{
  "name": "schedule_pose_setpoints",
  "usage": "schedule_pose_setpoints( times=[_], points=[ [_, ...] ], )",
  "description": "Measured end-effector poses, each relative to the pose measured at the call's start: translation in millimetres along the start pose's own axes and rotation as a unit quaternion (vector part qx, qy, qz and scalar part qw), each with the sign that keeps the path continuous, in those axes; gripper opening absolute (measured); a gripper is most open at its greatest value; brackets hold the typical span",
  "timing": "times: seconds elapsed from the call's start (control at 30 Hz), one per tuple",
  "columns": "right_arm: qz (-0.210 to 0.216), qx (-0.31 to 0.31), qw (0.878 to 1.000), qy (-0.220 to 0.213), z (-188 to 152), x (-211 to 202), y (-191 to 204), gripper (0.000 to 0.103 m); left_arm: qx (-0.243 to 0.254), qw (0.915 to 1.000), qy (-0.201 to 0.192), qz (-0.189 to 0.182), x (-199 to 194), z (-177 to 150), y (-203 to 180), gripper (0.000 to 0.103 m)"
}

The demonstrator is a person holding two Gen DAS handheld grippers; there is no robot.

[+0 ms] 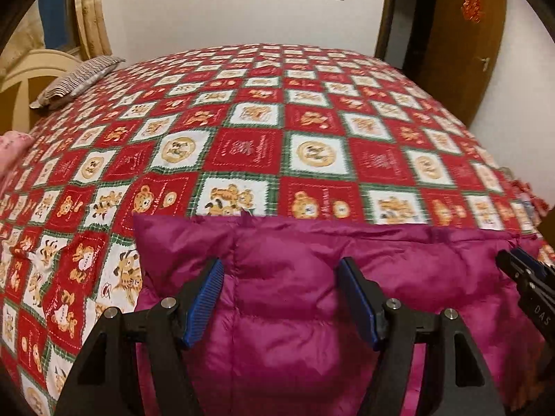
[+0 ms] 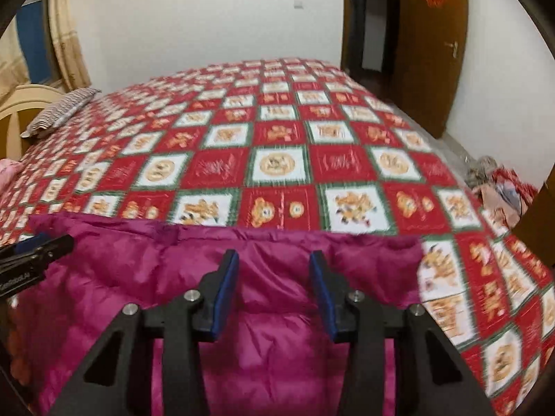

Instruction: Fold large clothes

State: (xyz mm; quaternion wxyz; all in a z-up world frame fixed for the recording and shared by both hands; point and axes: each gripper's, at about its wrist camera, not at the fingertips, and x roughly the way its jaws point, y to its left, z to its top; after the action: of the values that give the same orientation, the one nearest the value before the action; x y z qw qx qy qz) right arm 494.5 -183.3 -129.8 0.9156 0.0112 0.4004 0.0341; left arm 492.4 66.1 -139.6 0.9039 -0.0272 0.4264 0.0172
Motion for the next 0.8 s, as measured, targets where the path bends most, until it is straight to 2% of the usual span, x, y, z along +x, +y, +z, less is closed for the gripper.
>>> schedule_pose_setpoints(
  times=[0.07,0.13,0.27,0.37,0.63,0.7,0.73,0.77,0.8],
  points=[
    [-0.001,-0.003,1.000,0.003,-9.0,13.7,0.2,0.044,-0.005,0.9999,0.005,0.009,12.2,-3.4,2.6,0.069],
    [0.004,-0.006,1.000,0.004,-16.3,22.0,0.3,0.044,-0.019,0.9998,0.003,0.001,20.8,-9.4,9.8,0.072],
    [0.017,0.001,1.000,-0.002,-21.3,26.6,-2.0,0.044,-0.023,0.9994,-0.022,0.010,26.2,-17.9,11.5,0.082],
    [0.030,0.010,0.999,-0.003,-23.7,32.9,-3.2,0.044,-0.041,0.9985,-0.037,0.006,31.3,-22.9,15.6,0.084],
    [0.049,0.025,0.998,-0.001,-23.1,38.8,-9.0,0.044,-0.056,0.9981,-0.027,0.004,45.7,-22.2,20.7,0.088],
    [0.049,0.030,0.998,0.004,-20.9,34.8,-15.9,0.040,-0.057,0.9980,-0.027,0.003,45.6,-23.1,21.2,0.088],
    [0.039,0.034,0.999,-0.001,-19.2,28.7,-22.6,0.030,-0.058,0.9979,-0.027,0.001,45.4,-23.4,21.6,0.088],
    [0.023,0.042,0.999,-0.012,-17.9,19.4,-33.1,0.026,-0.060,0.9978,-0.028,0.000,45.1,-23.6,22.0,0.088],
    [0.009,0.048,0.999,-0.022,-17.6,11.2,-42.8,0.026,-0.061,0.9977,-0.029,-0.001,45.0,-23.7,22.3,0.088]
  ],
)
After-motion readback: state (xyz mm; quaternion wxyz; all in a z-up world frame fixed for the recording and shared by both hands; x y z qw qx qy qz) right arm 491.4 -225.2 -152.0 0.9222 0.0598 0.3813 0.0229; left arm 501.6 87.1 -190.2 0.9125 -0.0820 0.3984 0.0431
